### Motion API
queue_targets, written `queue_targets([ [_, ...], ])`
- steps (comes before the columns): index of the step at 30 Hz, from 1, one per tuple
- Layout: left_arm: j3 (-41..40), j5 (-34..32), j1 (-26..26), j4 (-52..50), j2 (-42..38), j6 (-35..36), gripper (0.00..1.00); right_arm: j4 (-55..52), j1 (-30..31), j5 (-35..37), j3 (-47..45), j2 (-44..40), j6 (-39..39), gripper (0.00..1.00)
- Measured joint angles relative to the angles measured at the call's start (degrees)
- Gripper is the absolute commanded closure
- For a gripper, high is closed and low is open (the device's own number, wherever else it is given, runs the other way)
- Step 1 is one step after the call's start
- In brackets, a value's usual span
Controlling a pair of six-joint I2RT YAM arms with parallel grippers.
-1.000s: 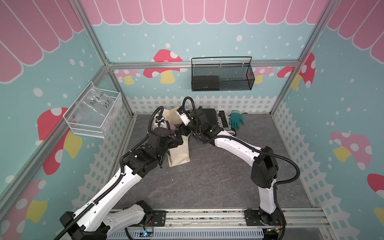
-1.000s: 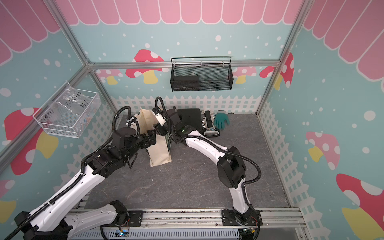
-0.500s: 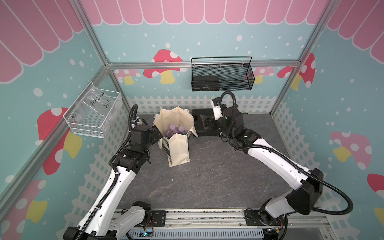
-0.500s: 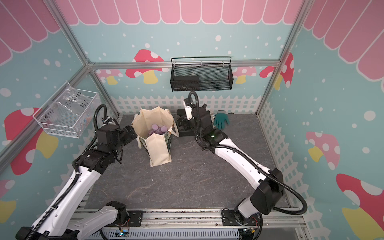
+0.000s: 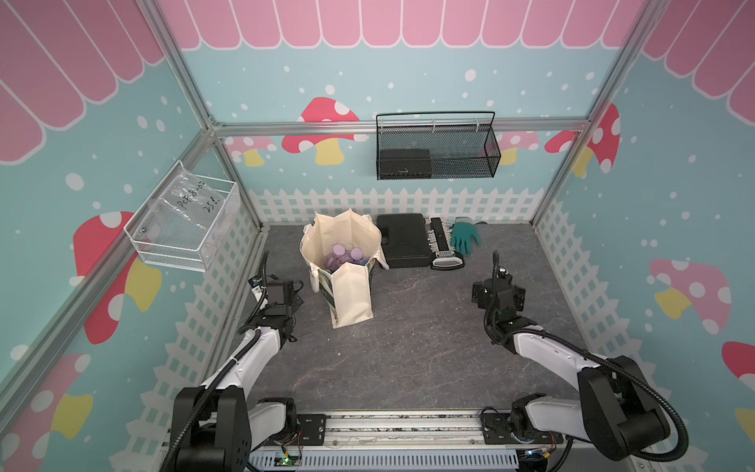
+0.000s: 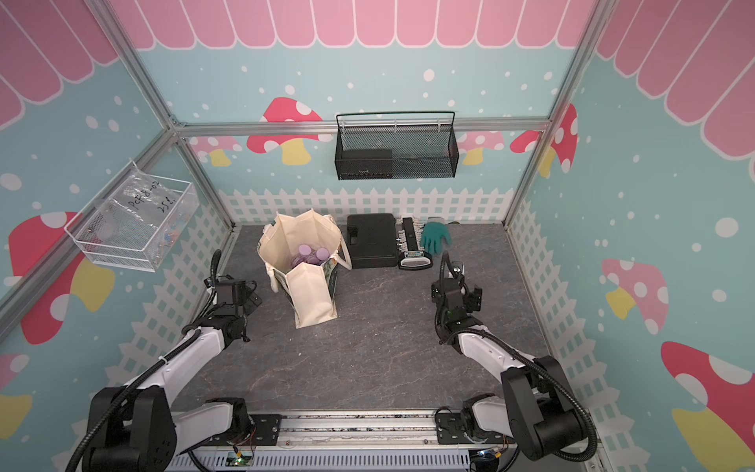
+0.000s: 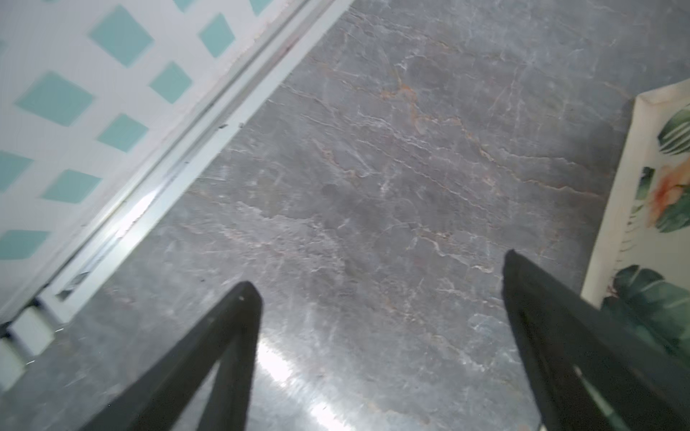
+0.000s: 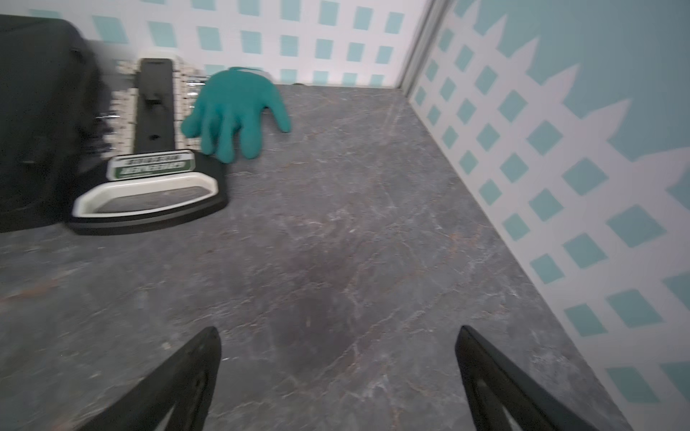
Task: Put the hourglass into the canvas bag
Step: Reset both arms
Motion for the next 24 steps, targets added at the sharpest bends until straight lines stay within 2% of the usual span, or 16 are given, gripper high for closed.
queue_targets([
  [4, -0.3, -2.9, -3.1, 12.9, 3.6, 8.3, 0.01, 9.9, -3.5, 2.9, -1.1, 3.4, -3.3, 0.00],
  [7, -0.8, -4.9, -4.8, 22.8, 9.6, 14.4, 0.01, 18.8, -5.6, 2.9, -2.3, 6.2, -7.2, 0.00],
  [11, -4.9, -5.7, -7.7, 35.1, 14.4, 22.8, 0.01, 28.6, -11.6, -3.8, -6.7, 10.1, -8.3, 0.00],
  [13, -7.7, -5.3, -8.2, 41.6, 15.7, 25.7, 0.01, 29.5, -13.5, -7.5, -7.8, 11.6, -9.0, 0.00],
  [15, -9.0, -3.4, -7.8, 44.2, 16.0, 27.3, 0.01, 31.2, -13.7, -12.3, -8.0, 12.3, -10.4, 0.00],
  [19, -12.1, 1.7, -5.8, 54.9, 17.5, 29.4, 0.01, 41.9, -13.6, -20.5, -13.7, 11.4, -12.9, 0.00],
  [24, -12.2, 5.8, -4.0, 56.4, 18.3, 29.5, 0.01, 48.5, -13.9, -25.7, -17.0, 13.1, -14.1, 0.01],
])
